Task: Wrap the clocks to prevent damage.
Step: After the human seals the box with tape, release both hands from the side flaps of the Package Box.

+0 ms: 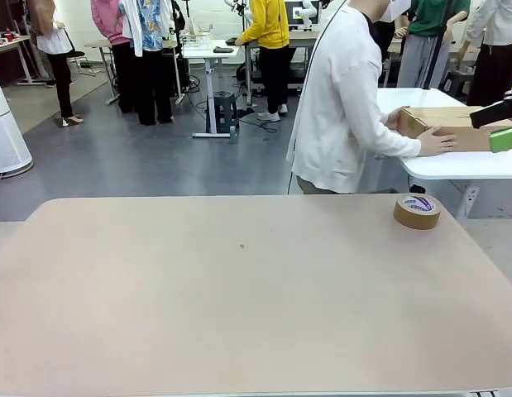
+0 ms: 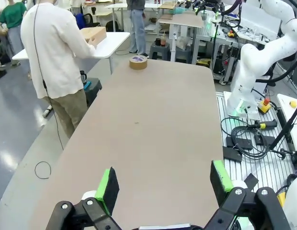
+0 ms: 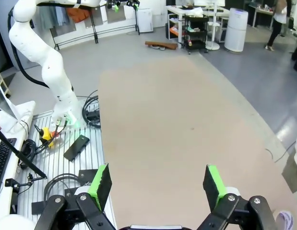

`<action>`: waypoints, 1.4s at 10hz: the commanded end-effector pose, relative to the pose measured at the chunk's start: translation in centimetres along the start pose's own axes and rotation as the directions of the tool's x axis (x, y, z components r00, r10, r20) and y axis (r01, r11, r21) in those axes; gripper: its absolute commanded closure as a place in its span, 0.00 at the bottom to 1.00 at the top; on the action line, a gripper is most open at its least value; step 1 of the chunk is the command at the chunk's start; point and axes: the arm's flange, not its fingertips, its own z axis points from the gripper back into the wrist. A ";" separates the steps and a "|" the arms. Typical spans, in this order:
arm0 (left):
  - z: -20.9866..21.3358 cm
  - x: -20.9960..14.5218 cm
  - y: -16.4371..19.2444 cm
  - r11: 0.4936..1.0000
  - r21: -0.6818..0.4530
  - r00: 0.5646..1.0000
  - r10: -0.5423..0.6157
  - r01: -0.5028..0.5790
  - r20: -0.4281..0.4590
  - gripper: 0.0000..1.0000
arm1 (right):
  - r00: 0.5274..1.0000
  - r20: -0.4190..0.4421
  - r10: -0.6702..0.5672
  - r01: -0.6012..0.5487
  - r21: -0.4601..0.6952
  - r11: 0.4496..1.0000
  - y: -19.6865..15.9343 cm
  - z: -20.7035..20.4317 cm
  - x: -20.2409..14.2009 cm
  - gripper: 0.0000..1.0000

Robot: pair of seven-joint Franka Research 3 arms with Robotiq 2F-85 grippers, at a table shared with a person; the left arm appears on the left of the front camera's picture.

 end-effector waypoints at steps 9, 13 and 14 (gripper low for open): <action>0.2 0.1 0.2 1.000 -0.015 1.000 -0.001 0.001 0.005 0.00 | 1.000 0.020 0.014 -0.014 0.009 1.000 -0.3 -0.1 0.1 0.00; 0.2 0.1 0.2 1.000 -0.015 1.000 -0.001 0.001 0.005 0.00 | 1.000 0.020 0.014 -0.014 0.009 1.000 -0.3 -0.1 0.1 0.00; 0.2 0.1 0.2 1.000 -0.015 1.000 -0.001 0.001 0.005 0.00 | 1.000 0.020 0.014 -0.014 0.009 1.000 -0.3 -0.1 0.1 0.00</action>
